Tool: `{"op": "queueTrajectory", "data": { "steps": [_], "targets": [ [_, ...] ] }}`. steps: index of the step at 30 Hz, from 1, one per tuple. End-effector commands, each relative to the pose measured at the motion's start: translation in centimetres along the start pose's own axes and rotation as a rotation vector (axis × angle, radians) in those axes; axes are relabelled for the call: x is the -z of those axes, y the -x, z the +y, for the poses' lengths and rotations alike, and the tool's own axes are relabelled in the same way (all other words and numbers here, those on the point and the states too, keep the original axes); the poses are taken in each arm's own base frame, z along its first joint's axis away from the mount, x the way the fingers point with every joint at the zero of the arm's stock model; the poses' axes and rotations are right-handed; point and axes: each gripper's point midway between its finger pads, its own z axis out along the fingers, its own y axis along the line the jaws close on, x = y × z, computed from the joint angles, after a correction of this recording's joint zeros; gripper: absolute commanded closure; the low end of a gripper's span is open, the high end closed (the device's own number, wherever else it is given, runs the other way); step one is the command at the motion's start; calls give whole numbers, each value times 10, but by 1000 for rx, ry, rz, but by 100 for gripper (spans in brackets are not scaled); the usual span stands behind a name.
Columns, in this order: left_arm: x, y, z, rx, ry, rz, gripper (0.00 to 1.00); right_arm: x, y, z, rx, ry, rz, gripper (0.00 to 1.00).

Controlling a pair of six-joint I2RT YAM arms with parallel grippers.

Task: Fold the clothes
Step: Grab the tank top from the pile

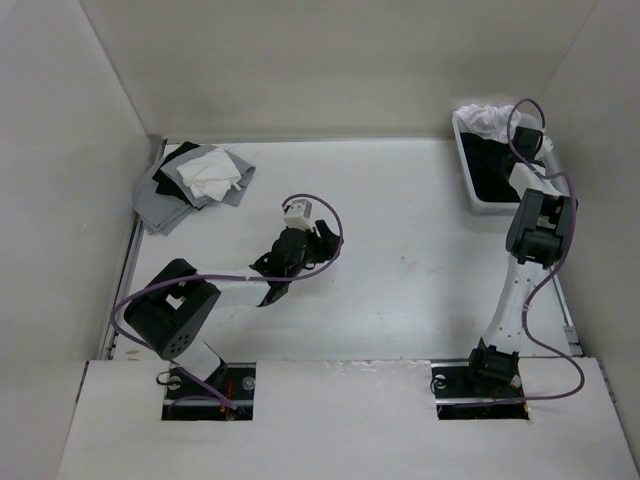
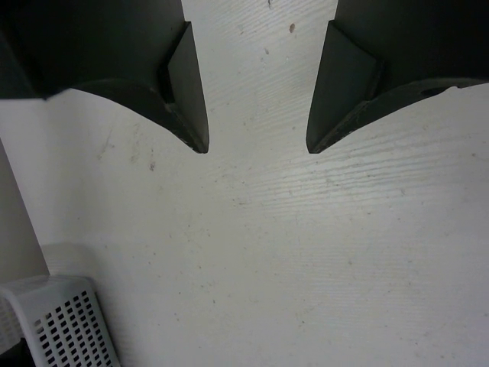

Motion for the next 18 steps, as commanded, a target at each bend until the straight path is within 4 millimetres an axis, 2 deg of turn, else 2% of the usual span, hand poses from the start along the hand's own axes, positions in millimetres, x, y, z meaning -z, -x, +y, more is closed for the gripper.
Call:
{"op": "queueTrajectory", "data": {
  "steps": [1, 4, 9, 11, 12, 16, 18],
  "targets": [
    [5, 23, -10, 32, -48, -74, 47, -1, 2, 18, 0, 47, 17, 48],
    [4, 24, -9, 33, -46, -77, 47, -3, 1, 26, 0, 68, 19, 48],
    [1, 21, -9, 32, -47, -67, 47, -11, -4, 34, -14, 91, 41, 59],
    [0, 20, -9, 31, -51, -62, 47, -14, -8, 41, -21, 122, 62, 66],
    [-1, 21, -9, 32, -52, -65, 47, -17, -14, 45, -23, 139, 82, 73],
    [-1, 21, -8, 31, -52, -65, 47, -17, -14, 55, -51, 169, 84, 97],
    [-1, 21, -8, 28, -53, -66, 47, -15, -12, 56, -61, 175, 72, 99]
  ]
}}
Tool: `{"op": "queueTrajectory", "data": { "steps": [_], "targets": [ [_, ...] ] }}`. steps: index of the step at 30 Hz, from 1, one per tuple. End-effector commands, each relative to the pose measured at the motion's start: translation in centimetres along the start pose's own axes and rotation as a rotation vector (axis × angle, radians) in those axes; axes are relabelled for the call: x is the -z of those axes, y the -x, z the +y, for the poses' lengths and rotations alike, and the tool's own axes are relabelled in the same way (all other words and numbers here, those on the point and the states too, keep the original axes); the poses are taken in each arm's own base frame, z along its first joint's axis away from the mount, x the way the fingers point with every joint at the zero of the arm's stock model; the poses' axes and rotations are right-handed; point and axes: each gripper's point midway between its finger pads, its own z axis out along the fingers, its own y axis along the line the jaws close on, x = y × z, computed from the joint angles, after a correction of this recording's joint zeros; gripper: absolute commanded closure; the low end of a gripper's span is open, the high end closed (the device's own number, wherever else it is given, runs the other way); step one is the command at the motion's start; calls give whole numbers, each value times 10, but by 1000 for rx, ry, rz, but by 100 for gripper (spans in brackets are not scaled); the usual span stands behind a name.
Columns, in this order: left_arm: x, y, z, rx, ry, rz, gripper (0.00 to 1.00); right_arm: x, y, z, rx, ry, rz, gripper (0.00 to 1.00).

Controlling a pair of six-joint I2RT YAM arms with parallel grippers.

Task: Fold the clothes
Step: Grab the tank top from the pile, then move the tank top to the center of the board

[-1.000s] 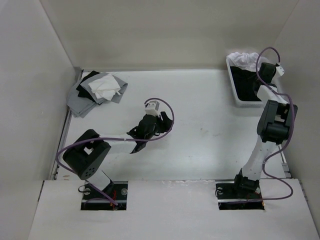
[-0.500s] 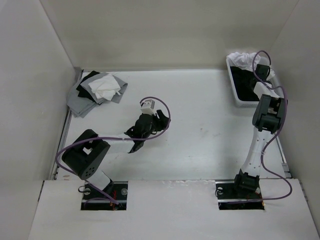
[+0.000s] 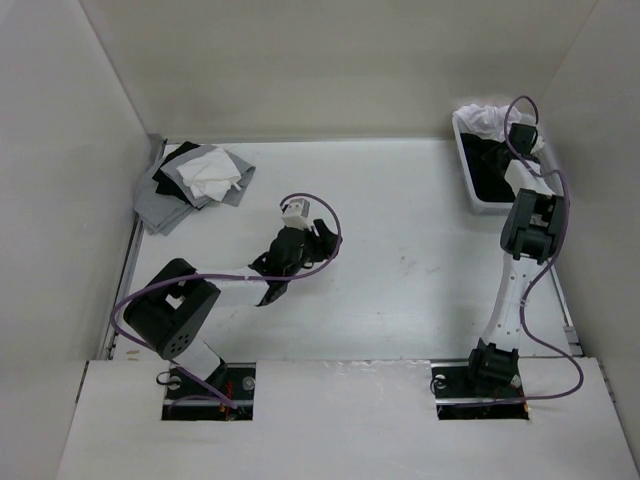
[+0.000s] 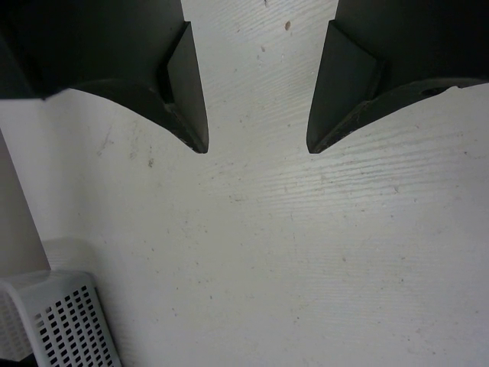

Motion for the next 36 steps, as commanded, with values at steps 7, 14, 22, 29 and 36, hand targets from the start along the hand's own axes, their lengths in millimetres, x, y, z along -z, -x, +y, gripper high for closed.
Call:
{"op": "queueTrajectory", "data": {
  "steps": [7, 14, 22, 29, 36],
  "targets": [
    [-4, 17, -15, 14, -63, -56, 47, 57, 41, 58, -109, 253, -164, 100],
    [-4, 18, -19, 21, -74, -55, 47, 202, 99, 109, -182, 551, -349, 100],
    [1, 23, -23, 24, -83, -71, 48, 372, 98, 156, -131, 807, -474, 100],
    [9, 47, -8, 57, -39, -137, 48, 579, 51, 226, 52, 1190, -518, 100],
    [41, 101, 38, 129, 95, -299, 48, 671, -25, 262, 141, 1453, -374, 98]
  ]
}}
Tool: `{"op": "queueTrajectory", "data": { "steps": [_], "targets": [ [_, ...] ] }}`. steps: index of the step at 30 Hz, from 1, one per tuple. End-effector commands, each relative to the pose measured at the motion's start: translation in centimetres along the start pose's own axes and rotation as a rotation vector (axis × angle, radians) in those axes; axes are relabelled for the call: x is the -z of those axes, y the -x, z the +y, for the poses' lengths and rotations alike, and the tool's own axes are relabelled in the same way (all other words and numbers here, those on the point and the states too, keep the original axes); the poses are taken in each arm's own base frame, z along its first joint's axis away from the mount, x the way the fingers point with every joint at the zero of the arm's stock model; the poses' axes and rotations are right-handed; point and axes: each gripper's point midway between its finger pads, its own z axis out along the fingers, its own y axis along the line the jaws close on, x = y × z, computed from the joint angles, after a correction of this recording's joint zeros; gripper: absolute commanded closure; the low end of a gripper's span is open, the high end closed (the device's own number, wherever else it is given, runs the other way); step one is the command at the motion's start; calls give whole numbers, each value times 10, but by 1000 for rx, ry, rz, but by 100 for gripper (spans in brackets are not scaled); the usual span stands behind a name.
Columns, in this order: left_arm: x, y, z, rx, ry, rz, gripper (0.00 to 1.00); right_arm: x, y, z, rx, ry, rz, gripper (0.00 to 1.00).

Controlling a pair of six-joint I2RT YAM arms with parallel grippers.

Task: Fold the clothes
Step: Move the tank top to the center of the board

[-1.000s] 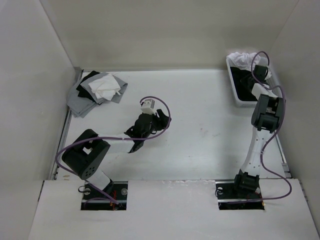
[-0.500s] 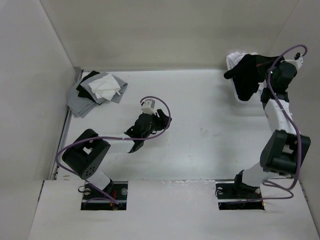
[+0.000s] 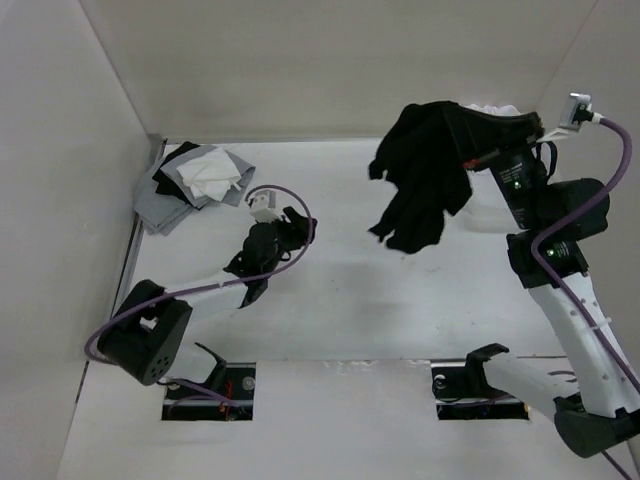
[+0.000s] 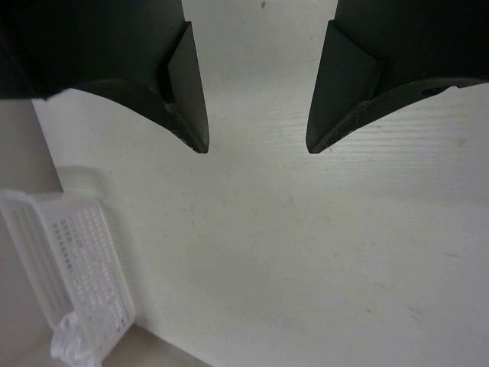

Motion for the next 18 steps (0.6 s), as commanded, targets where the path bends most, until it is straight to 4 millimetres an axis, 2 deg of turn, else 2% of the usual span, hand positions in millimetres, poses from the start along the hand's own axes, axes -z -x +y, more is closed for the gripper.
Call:
{"op": "queueTrajectory", "data": {
  "steps": [1, 2, 3, 4, 5, 7, 8, 11, 12, 13, 14, 15, 17, 18],
  "targets": [
    [21, 58, 18, 74, 59, -175, 48, -5, -32, 17, -9, 54, 73, 98],
    [29, 67, 28, 92, 83, -202, 48, -8, -63, 1, -61, 22, 119, 97],
    [33, 72, 34, 103, 98, -217, 48, -9, -81, -9, -87, 1, 142, 97],
    [41, 79, 44, 126, 122, -241, 48, -10, -112, -30, -134, -45, 177, 96],
    [51, 89, 59, 155, 161, -273, 48, -11, -161, -65, -191, -116, 245, 94],
    [62, 94, 81, 183, 223, -292, 48, -14, -225, -116, -240, -220, 341, 95],
    [66, 94, 91, 193, 253, -295, 48, -15, -243, -136, -245, -258, 365, 95],
    [73, 90, 110, 220, 310, -288, 48, -26, -272, -201, -243, -366, 407, 90],
    [73, 88, 112, 220, 317, -282, 48, -30, -280, -218, -244, -390, 426, 83],
    [74, 85, 114, 219, 325, -272, 48, -30, -287, -235, -257, -426, 453, 70],
    [72, 75, 110, 203, 318, -241, 48, -22, -296, -247, -260, -473, 497, 60],
    [71, 71, 108, 196, 316, -228, 48, -15, -298, -249, -254, -489, 510, 58],
    [64, 44, 98, 135, 305, -128, 51, 11, -301, -253, -219, -533, 525, 56],
    [63, 37, 95, 119, 302, -104, 53, 34, -309, -251, -198, -572, 545, 62]
  ]
}}
